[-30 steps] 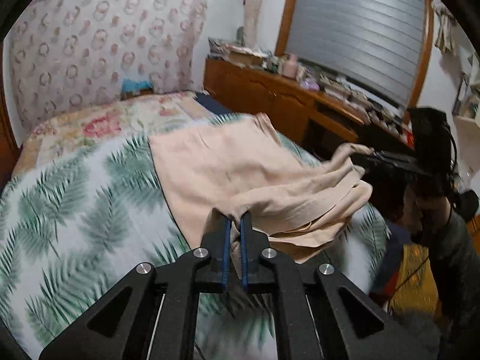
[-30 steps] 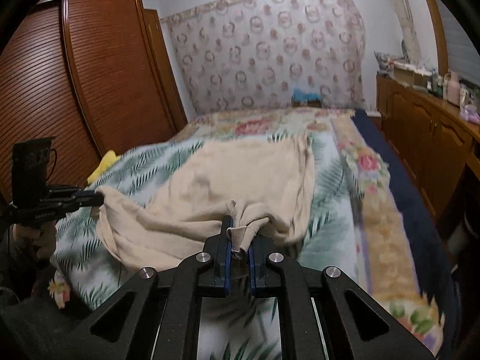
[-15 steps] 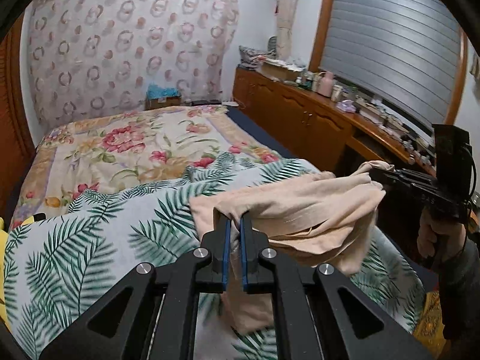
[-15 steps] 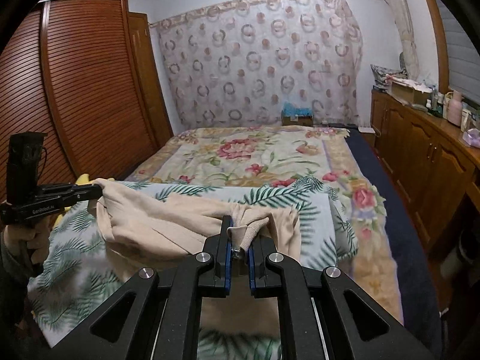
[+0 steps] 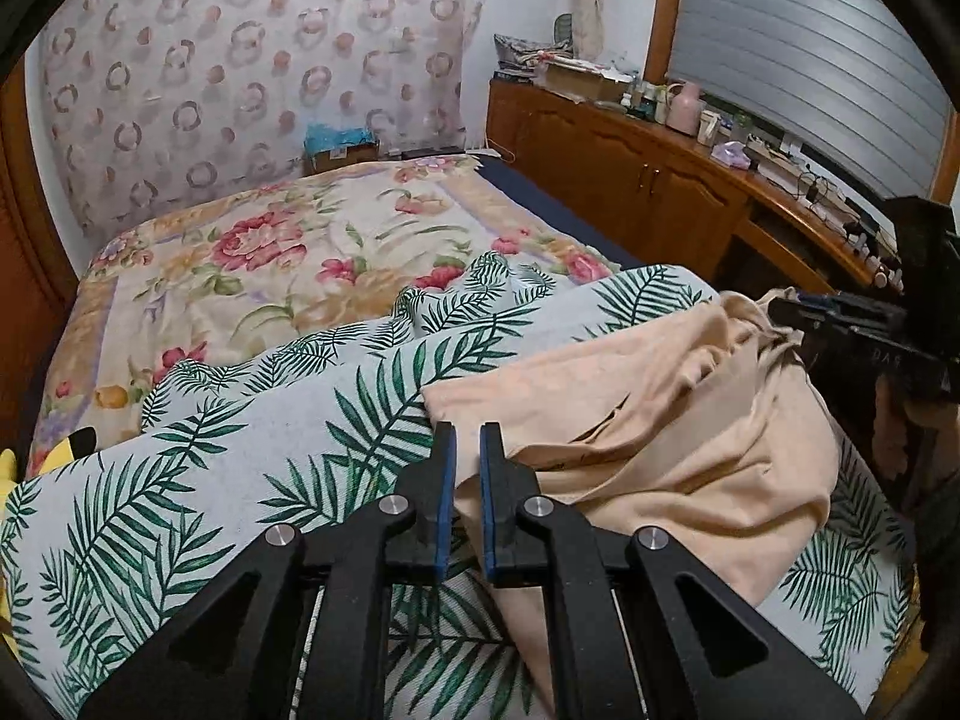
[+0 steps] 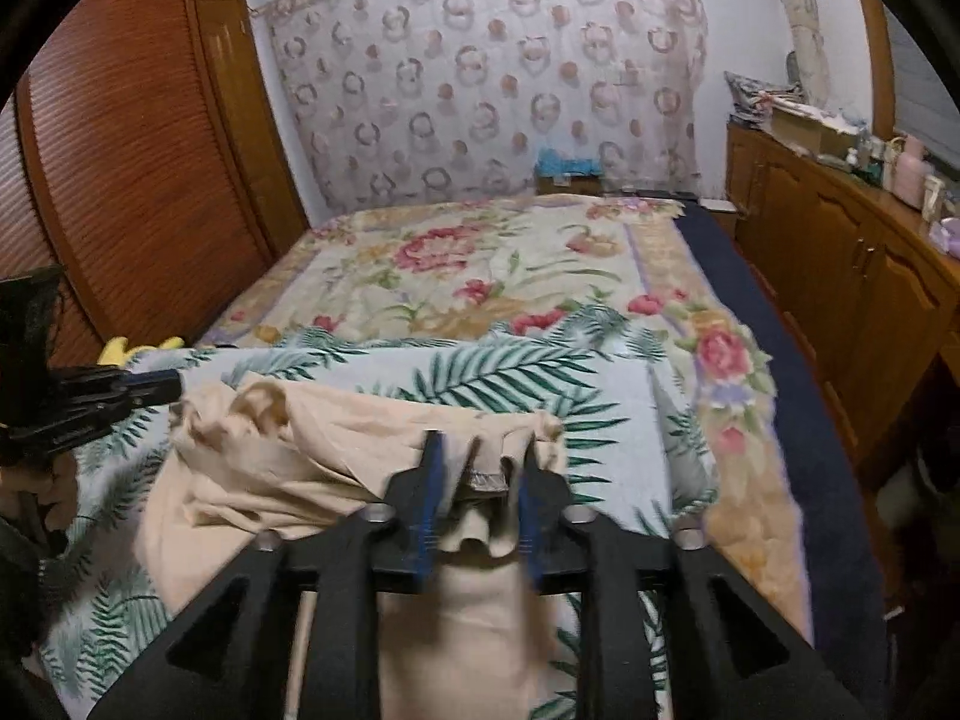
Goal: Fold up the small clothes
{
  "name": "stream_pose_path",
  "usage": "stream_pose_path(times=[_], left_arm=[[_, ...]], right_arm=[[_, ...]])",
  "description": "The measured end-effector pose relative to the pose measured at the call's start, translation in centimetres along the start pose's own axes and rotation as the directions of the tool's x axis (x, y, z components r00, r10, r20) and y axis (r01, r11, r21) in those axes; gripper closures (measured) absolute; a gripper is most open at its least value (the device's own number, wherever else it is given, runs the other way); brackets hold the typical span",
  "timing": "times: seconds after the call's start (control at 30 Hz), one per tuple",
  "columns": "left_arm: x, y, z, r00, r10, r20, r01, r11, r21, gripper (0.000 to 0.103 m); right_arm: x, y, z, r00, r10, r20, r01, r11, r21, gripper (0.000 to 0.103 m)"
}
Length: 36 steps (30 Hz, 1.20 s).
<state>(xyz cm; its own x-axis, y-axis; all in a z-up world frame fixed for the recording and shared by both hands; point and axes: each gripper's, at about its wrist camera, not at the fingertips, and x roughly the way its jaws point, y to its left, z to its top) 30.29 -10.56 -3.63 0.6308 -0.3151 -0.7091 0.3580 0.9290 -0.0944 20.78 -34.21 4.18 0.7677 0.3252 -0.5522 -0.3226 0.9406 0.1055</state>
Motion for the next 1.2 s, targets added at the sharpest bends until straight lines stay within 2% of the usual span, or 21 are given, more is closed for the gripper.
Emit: stream_pose_path(times=[0.03,0.07,0.13,0.2,0.23,0.27,0.33,0.53,0.67,0.73,0.8,0.83,0.93,1.07,1.17,1.2], left_arm=[[-0.2,0.2,-0.1,1.000,-0.006,0.001,0.006,1.000,-0.003,0.083],[-0.5,0.4,-0.4,1.000,-0.018,0.004,0.018,1.000,-0.006,0.073],[-0.9,0.8,-0.8,0.999,-0.038,0.007,0.038,0.999,-0.011,0.063],[-1.3,1.0,-1.4,0.999,-0.051,0.000,0.051,0.999,-0.009,0.060],[-1.4,1.1,-1.6,0.999,-0.054,-0.007,0.054,0.999,-0.007,0.054],[-1.3,1.1,-1.8,0.998,-0.058,-0.016,0.058,0.998,-0.006,0.043],[-1.2,1.2,-2.3,0.997,-0.074,-0.030,0.074,0.997,-0.006,0.031],[-0.2,0.9,-2.8,0.996,-0.066,-0.054,0.065,0.998,-0.007,0.030],[0.7,0.6,-2.3,0.996,-0.056,-0.063,0.057,0.998,0.011,0.030],[1.1,0.4,-1.7,0.997,-0.047,-0.056,0.048,0.999,0.025,0.030],[1.5,0.3,-1.0,0.998,-0.043,-0.040,0.044,0.998,0.036,0.030],[1.8,0.3,-0.7,0.999,-0.036,-0.033,0.038,0.998,0.047,0.030],[2.9,1.1,0.4,1.000,-0.002,-0.017,0.002,1.000,0.024,0.030],[3.0,2.9,1.3,0.997,0.075,0.023,-0.074,0.996,-0.049,0.030],[2.7,4.0,1.6,0.996,0.083,0.029,-0.080,0.994,-0.078,0.030],[2.5,4.1,1.6,0.996,0.079,0.030,-0.077,0.994,-0.079,0.030]], right_arm=[[-0.3,-0.2,0.2,1.000,-0.025,0.007,0.025,1.000,-0.003,0.057],[-0.8,-0.1,0.3,0.999,-0.036,0.015,0.036,0.999,-0.003,0.054],[-1.6,-0.1,0.3,0.999,-0.041,0.035,0.041,0.999,-0.004,0.051],[-2.1,-0.3,0.2,0.998,-0.043,0.045,0.043,0.999,-0.011,0.050],[-2.4,-0.3,-0.1,0.998,-0.039,0.045,0.041,0.999,-0.022,0.050],[-2.5,-0.2,-0.4,0.998,-0.037,0.041,0.038,0.999,-0.033,0.049],[-2.7,0.1,-1.1,0.999,-0.029,0.027,0.030,0.998,-0.061,0.049],[-1.1,1.3,-1.7,0.999,0.007,-0.052,-0.013,0.992,-0.128,0.049],[-0.4,2.1,-0.5,0.998,0.022,-0.052,-0.031,0.985,-0.170,0.051],[-0.2,2.2,0.4,0.998,0.049,-0.036,-0.054,0.982,-0.180,0.079],[-0.3,2.1,1.3,0.997,0.074,-0.013,-0.076,0.979,-0.190,0.092],[-0.4,2.0,1.7,0.997,0.080,0.002,-0.078,0.979,-0.189,0.094],[-0.3,1.2,2.4,0.998,0.060,0.027,-0.055,0.987,-0.152,0.096],[0.7,0.9,3.0,0.999,-0.054,-0.002,0.053,0.992,-0.111,0.096],[0.9,2.0,3.0,0.995,-0.094,-0.023,0.091,0.990,-0.110,0.096],[0.9,2.5,3.0,0.995,-0.097,-0.029,0.094,0.989,-0.111,0.093]])
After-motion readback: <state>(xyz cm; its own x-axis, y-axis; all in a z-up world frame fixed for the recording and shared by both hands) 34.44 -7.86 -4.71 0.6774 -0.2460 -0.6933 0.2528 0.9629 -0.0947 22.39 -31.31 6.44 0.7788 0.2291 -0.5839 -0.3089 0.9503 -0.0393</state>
